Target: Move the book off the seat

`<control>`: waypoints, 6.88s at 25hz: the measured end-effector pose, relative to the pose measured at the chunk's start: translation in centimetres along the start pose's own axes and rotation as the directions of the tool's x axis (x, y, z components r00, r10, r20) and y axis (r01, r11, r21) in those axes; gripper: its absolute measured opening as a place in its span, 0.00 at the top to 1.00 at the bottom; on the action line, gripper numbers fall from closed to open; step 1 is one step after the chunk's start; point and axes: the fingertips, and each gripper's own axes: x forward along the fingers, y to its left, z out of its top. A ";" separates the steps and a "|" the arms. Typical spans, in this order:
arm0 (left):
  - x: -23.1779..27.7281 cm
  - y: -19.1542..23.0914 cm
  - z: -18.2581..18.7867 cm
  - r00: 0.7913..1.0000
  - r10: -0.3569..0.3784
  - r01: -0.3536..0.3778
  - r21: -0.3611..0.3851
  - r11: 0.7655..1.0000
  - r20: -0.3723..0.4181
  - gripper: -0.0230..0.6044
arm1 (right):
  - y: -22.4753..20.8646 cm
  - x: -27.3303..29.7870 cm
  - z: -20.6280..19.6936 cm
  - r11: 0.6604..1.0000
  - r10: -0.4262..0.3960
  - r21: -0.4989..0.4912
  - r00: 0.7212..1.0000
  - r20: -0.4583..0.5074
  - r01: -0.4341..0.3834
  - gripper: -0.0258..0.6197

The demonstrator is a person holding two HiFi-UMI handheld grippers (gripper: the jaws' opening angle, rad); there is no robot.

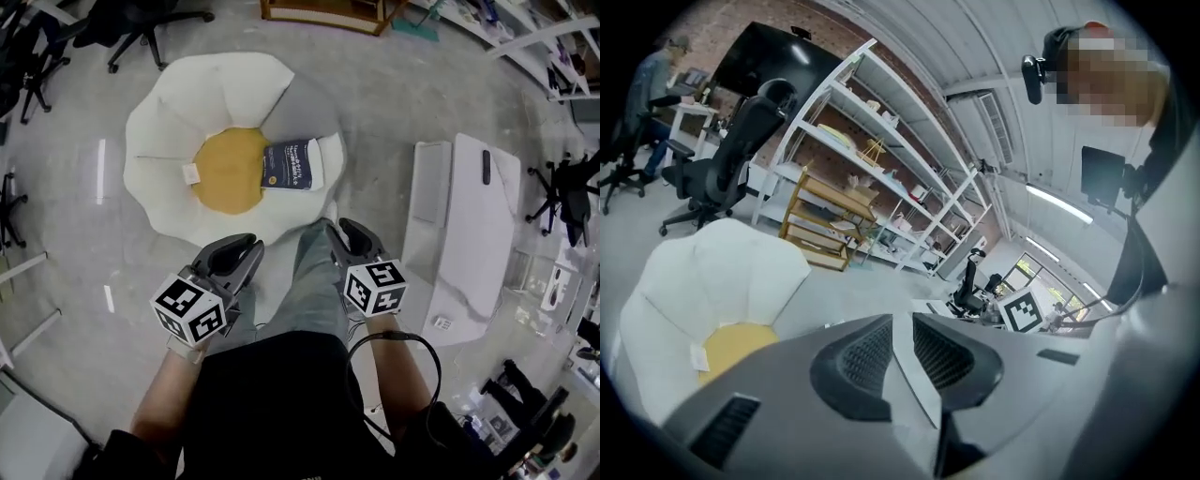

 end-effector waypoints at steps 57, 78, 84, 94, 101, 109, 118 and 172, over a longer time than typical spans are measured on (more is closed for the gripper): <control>27.9 27.6 -25.5 0.971 0.233 -0.228 -0.491 0.840 -0.053 0.74 | -21.0 40.8 -18.0 0.938 0.325 0.278 0.806 -0.494 -0.208 0.39; 21.8 29.8 -27.2 0.974 0.225 -0.212 -0.502 0.839 -0.037 0.74 | -22.8 43.1 -19.5 0.993 0.035 0.118 0.897 -0.441 0.019 0.57; 20.6 29.6 -26.9 0.973 0.230 -0.215 -0.494 0.842 -0.031 0.74 | -21.9 42.7 -18.8 0.986 0.063 0.166 0.899 -0.434 0.011 0.64; 17.9 28.8 -27.2 0.973 0.231 -0.210 -0.496 0.843 -0.018 0.74 | -19.5 41.3 -17.8 0.970 0.086 0.245 0.918 -0.387 0.013 0.69; 15.5 28.2 -28.2 0.968 0.249 -0.223 -0.494 0.840 -0.013 0.74 | -16.7 38.9 -17.0 0.948 0.131 0.316 0.936 -0.326 -0.022 0.70; 11.4 27.3 -30.3 0.962 0.270 -0.208 -0.546 0.812 0.035 0.74 | -11.2 34.2 -16.8 0.865 0.260 0.484 0.943 -0.207 -0.132 0.70; 5.9 27.0 -24.9 0.906 0.299 0.026 -0.743 0.668 0.301 0.58 | -0.2 28.5 -10.9 0.755 0.494 0.533 0.866 -0.078 -0.383 0.70; 10.4 32.5 -19.5 0.516 0.173 0.641 -0.512 0.572 0.839 0.63 | 0.6 29.3 -11.2 0.404 0.808 0.597 0.576 0.123 -0.693 0.69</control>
